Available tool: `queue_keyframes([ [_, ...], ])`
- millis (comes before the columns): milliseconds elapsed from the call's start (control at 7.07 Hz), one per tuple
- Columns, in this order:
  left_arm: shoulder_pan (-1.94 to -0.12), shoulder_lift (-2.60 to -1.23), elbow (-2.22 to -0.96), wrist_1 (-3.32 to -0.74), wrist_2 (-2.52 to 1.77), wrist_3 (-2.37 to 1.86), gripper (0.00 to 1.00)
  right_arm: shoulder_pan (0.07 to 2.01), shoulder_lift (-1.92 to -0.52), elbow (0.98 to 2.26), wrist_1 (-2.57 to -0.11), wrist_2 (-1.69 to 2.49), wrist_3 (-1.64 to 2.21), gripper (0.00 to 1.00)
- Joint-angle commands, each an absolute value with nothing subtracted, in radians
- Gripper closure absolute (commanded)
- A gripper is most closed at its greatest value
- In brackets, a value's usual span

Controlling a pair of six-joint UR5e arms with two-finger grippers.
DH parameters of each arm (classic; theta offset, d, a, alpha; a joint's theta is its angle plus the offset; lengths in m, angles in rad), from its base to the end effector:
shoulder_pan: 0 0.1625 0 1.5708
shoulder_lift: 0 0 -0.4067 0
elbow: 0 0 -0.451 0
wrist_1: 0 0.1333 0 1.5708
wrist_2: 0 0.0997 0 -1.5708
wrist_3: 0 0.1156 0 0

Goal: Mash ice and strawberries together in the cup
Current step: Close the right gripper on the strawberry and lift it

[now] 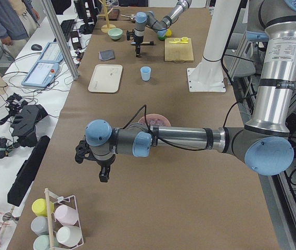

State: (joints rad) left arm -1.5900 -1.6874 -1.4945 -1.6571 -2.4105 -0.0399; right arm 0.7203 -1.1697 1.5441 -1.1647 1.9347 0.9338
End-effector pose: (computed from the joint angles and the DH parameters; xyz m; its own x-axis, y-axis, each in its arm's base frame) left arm -0.0589 -0.6056 0.6122 0.6681 0.0415 -0.7429 0.0457 0.9943 0.0967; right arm -0.4844 -0.5477 0.3786 0.6840 -0.1393 0.7161 -0.0266 0.9762 0.2152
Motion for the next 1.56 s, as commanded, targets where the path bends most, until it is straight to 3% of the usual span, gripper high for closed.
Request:
queue_keyframes([
  [0, -1.591, -1.687, -1.494, -1.657, -2.411, -0.04, 0.03, 0.709, -1.16, 1.525, -1.163, 1.928, 0.931, 0.46],
  [283, -1.589, -1.687, -1.494, -1.657, -2.408, -0.04, 0.03, 0.706, -1.147, 1.522, -1.163, 1.927, 0.931, 0.72],
  [566, -1.591, -1.687, -1.494, -1.657, -2.41, -0.04, 0.03, 0.736, -1.131, 1.548, -1.186, 1.963, 0.934, 0.8],
  [708, -1.591, -1.687, -1.496, -1.657, -2.411, -0.04, 0.03, 0.751, -1.128, 1.56, -1.193, 1.973, 0.933, 0.89],
  [1132, -1.591, -1.687, -1.496, -1.657, -2.411, -0.04, 0.03, 0.772, -1.082, 1.739, -1.333, 2.003, 0.945, 0.87],
  [1415, -1.591, -1.686, -1.508, -1.655, -2.405, -0.04, 0.03, 0.691, -1.011, 1.773, -1.417, 1.933, 1.001, 0.94],
])
